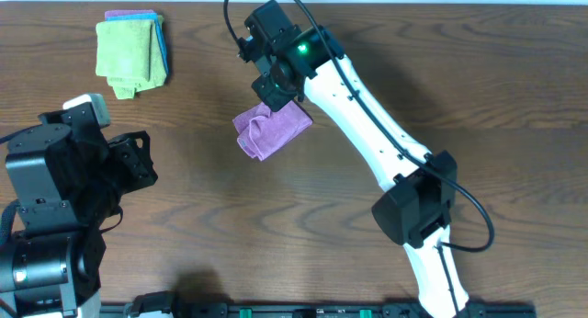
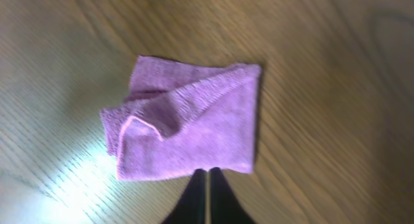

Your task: Fold the cloth

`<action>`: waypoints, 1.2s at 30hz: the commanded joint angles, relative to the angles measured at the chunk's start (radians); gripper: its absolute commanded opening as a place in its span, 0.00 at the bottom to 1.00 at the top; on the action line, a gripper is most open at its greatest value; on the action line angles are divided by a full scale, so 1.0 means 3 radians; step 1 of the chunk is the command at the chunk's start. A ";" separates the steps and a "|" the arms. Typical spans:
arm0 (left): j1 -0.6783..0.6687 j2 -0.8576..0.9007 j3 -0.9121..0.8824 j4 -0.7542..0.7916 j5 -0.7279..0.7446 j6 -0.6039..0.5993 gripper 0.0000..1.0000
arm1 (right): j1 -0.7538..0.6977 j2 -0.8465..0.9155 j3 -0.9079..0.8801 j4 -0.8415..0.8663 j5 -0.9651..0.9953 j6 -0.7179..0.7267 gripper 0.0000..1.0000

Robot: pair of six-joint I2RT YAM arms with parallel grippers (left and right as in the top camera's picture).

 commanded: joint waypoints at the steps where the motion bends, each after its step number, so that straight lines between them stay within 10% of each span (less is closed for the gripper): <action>1: 0.0020 0.0001 -0.0039 -0.0006 0.0004 0.0058 0.23 | 0.0048 -0.0075 -0.0217 0.0183 -0.0177 0.0014 0.01; 36: 0.0020 0.0020 -0.0039 -0.0095 0.0003 0.0060 0.25 | 0.0285 0.0449 -0.0918 0.0938 -0.0448 0.0264 0.01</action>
